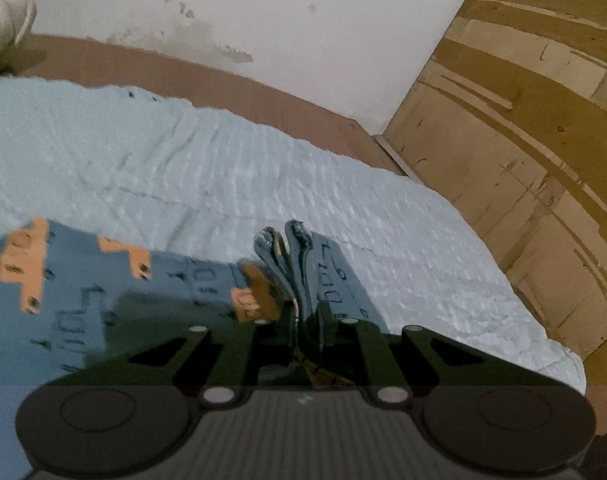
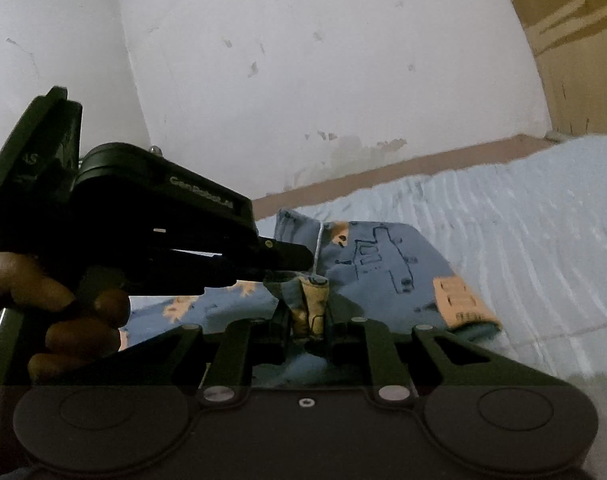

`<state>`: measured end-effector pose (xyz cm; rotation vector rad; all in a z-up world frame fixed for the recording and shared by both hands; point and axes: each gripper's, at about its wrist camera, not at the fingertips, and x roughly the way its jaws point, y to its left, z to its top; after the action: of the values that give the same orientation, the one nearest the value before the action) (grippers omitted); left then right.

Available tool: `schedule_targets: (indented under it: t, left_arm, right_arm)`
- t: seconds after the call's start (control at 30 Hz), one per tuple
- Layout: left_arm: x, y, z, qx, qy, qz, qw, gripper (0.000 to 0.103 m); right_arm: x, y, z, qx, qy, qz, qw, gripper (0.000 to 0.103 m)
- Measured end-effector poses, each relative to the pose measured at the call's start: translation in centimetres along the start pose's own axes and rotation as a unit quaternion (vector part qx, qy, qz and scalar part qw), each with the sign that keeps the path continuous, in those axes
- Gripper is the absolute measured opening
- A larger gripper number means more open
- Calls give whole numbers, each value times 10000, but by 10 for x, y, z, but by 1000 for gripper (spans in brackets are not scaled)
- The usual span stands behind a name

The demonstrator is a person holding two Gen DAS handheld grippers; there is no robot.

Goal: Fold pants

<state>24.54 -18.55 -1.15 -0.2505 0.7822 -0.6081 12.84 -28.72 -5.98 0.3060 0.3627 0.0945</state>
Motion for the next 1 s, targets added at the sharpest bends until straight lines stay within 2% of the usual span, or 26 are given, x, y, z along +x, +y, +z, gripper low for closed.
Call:
schedule_targets:
  t: [0.2,0.53,0.8,1.0]
  left_arm:
    - [-28,15,9,129,-1,307,9994,10]
    - [-66,67,3,-130,50,651,9978,10]
    - [-75,122,-9,-538,207,566,9967,10]
    - [-69,141,-15,-677,304,519,9959,10]
  right_arm:
    - [2,34,6,-182,-11,206,9996,19]
    - [18,87,0,-538,335,634,9960,19]
    - [34,129,-14,-943,766,908,9884,19]
    - [55,140,-19,-1030,1010,909,9854,19]
